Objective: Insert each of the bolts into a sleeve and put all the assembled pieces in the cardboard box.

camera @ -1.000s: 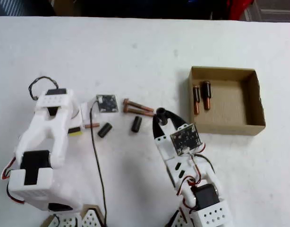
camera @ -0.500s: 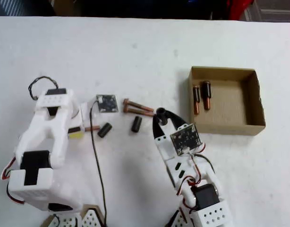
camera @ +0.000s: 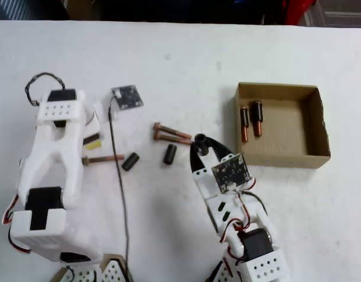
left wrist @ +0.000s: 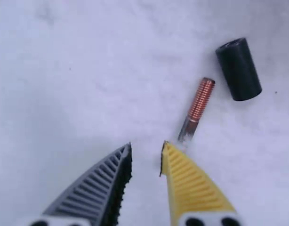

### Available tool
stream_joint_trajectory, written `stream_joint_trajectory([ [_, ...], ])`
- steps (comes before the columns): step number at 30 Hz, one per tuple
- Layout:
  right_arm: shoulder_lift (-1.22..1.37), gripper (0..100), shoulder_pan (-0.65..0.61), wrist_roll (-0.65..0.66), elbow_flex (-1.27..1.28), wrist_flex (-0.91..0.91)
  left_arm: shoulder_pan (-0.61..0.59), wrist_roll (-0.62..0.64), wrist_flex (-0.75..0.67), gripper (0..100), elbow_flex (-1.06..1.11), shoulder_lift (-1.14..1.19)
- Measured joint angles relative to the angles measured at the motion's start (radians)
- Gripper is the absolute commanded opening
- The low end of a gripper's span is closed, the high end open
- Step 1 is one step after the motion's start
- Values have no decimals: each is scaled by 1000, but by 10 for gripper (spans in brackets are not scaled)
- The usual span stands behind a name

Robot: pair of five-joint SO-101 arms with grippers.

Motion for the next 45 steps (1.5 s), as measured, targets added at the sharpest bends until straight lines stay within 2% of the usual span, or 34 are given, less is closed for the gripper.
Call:
stream_joint_trajectory([
  [6, 0, 17, 0, 0, 0, 0, 0, 180, 173, 132, -158, 0],
  [15, 0, 17, 0, 0, 0, 0, 0, 572, 468, 131, -485, 0],
  [23, 0, 17, 0, 0, 0, 0, 5, 847, 512, 131, -555, -15],
  [30, 0, 17, 0, 0, 0, 0, 58, 1026, 514, 134, -390, -252],
  [37, 0, 17, 0, 0, 0, 0, 127, 1068, 506, 132, -87, -388],
  [41, 0, 17, 0, 0, 0, 0, 118, 1157, 422, 134, 35, -388],
  [45, 0, 17, 0, 0, 0, 0, 78, 1315, 334, 135, 74, -387],
])
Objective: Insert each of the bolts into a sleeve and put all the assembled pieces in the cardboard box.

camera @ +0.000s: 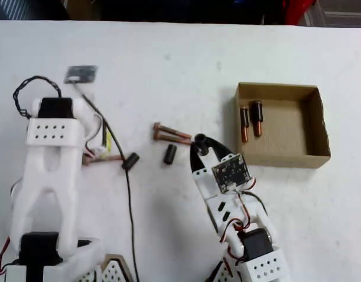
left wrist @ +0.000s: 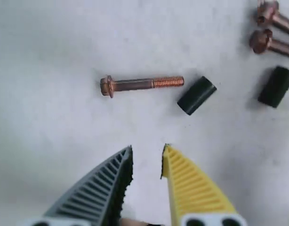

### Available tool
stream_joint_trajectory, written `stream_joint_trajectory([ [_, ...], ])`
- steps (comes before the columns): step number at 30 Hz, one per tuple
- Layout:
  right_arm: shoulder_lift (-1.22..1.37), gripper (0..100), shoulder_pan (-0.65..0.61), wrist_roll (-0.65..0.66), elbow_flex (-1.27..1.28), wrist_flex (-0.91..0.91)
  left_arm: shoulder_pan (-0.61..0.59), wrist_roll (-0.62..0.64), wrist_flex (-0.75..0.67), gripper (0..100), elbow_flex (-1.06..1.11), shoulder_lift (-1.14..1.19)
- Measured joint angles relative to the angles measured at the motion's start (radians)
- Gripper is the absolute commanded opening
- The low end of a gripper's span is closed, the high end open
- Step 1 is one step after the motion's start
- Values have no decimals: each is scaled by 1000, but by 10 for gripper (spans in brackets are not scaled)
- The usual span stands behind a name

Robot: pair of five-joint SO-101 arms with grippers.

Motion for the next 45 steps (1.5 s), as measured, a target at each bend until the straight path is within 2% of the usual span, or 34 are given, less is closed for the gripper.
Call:
stream_joint_trajectory([
  [11, 0, 17, 0, 0, 0, 0, -23, 591, -186, 135, 129, 158],
  [19, 0, 17, 0, 0, 0, 0, -23, 861, -315, 135, 129, 310],
  [23, 0, 17, 0, 0, 0, 0, -37, 928, -387, 135, 129, 374],
  [28, 0, 17, 0, 0, 0, 0, -86, 951, -453, 135, 130, 402],
  [39, 0, 17, 0, 0, 0, 0, -97, 956, -462, 135, 135, 405],
  [45, 0, 17, 0, 0, 0, 0, -97, 956, -470, 135, 132, 485],
])
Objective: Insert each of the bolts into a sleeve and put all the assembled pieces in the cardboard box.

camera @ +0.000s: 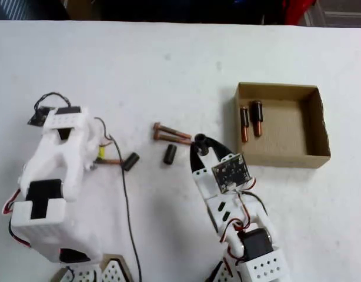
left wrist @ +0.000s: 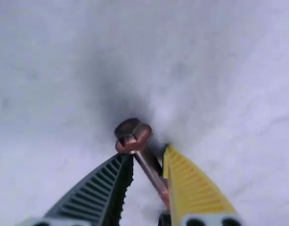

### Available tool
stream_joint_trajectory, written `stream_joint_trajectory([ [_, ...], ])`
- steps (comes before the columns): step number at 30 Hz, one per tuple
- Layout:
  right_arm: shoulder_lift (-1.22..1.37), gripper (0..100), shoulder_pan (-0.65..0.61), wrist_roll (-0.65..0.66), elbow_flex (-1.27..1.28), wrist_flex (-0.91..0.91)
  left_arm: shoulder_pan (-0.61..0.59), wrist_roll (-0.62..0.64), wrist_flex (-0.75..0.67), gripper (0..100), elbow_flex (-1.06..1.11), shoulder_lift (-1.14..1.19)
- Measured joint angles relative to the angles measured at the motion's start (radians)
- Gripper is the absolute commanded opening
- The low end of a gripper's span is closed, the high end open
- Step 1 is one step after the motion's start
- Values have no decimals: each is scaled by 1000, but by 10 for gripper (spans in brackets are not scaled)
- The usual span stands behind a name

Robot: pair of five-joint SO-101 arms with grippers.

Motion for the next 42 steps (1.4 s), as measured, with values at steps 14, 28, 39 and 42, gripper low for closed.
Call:
stream_joint_trajectory([
  [14, 0, 17, 0, 0, 0, 0, -48, -204, -75, 134, 2, 25],
  [28, 0, 17, 0, 0, 0, 0, -52, -331, -91, 41, -6, 26],
  [39, 0, 17, 0, 0, 0, 0, -54, -551, -104, 24, -12, 28],
  [42, 0, 17, 0, 0, 0, 0, -54, -612, -104, 24, -12, 28],
])
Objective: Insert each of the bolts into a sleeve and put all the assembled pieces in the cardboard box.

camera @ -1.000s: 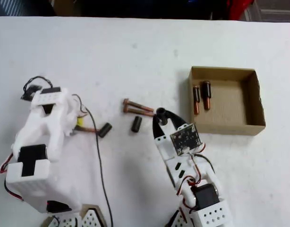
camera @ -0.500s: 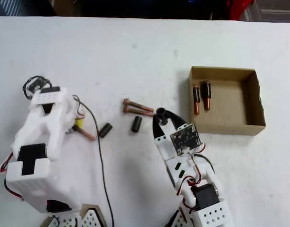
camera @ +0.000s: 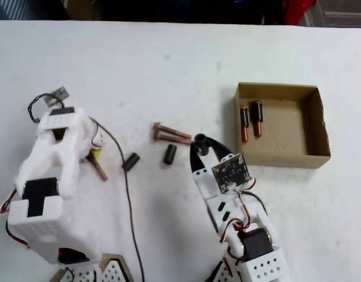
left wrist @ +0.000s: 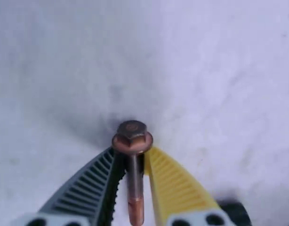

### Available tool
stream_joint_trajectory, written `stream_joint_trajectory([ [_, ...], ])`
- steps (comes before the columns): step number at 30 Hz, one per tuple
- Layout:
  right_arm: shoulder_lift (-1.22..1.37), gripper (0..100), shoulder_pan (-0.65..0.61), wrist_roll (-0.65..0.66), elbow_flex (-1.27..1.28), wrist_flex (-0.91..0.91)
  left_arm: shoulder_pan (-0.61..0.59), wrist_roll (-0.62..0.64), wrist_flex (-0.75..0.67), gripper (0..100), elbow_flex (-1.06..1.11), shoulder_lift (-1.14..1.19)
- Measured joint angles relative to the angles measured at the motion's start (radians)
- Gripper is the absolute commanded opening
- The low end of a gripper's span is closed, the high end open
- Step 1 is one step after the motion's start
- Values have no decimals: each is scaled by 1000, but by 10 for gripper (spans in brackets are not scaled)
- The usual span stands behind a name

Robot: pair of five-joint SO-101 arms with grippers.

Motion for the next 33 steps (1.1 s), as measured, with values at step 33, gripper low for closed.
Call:
stream_joint_trajectory([
  [33, 0, 17, -54, 0, 0, -35, 290, -132, 488, 23, -519, 26],
])
